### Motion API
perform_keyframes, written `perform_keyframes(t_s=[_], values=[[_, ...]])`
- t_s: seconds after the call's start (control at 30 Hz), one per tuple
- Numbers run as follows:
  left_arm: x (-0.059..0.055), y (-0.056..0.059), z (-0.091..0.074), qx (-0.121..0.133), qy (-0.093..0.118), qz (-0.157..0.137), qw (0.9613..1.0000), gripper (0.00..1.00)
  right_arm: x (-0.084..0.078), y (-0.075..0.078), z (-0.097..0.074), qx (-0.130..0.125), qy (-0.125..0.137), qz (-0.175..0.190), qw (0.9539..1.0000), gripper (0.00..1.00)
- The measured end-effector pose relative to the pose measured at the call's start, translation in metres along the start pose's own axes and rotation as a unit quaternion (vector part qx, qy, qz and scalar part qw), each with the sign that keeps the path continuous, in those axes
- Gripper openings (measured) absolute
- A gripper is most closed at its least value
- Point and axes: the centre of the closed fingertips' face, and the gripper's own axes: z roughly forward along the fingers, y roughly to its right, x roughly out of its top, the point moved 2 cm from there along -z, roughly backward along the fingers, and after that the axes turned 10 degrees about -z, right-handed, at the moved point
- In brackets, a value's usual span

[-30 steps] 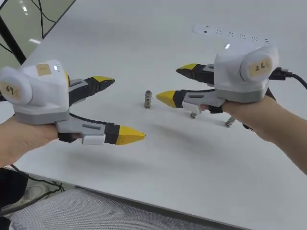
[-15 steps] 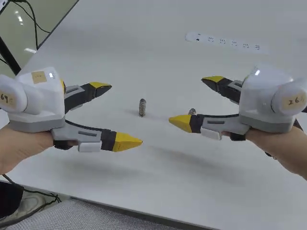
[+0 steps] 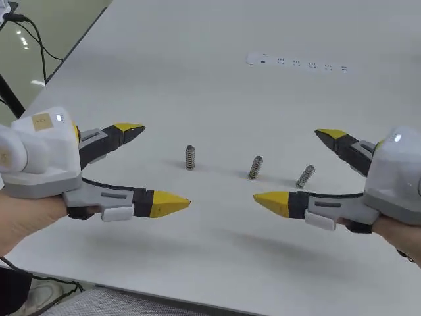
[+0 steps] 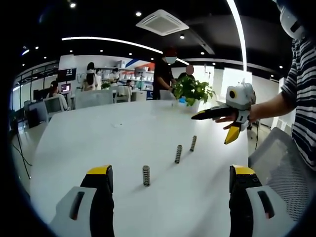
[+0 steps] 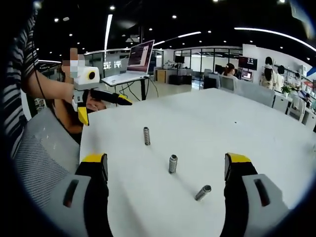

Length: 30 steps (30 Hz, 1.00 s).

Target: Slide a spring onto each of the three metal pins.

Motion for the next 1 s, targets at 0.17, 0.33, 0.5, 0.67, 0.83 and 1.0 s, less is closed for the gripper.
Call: perform_keyframes(t_s=[0.17,0.33,0.5,0.67,0.83,1.0], values=[[-0.001,0.003,0.002,-0.006,-0.011,0.008,0.9999,0.97,-0.019,0.010,-0.023,-0.017,-0.007,0.023,0.9996,1.00],[0.000,0.006,0.006,-0.010,-0.022,0.024,0.9994,0.97,-0.032,0.021,-0.044,-0.036,-0.013,0.043,0.9983,1.00],[-0.005,0.006,0.003,-0.008,-0.026,0.021,0.9994,0.97,-0.037,0.025,-0.062,-0.044,-0.013,0.037,0.9983,1.00],[-0.011,0.001,-0.008,0.003,-0.033,0.015,0.9993,0.97,-0.043,0.023,-0.078,-0.045,-0.013,0.044,0.9979,1.00],[-0.014,-0.002,-0.015,0.013,-0.036,0.008,0.9993,0.97,-0.057,0.020,-0.084,-0.050,-0.024,0.056,0.9969,1.00],[-0.016,-0.002,-0.015,0.019,-0.035,0.000,0.9992,0.97,-0.063,0.018,-0.086,-0.051,-0.033,0.062,0.9962,1.00]])
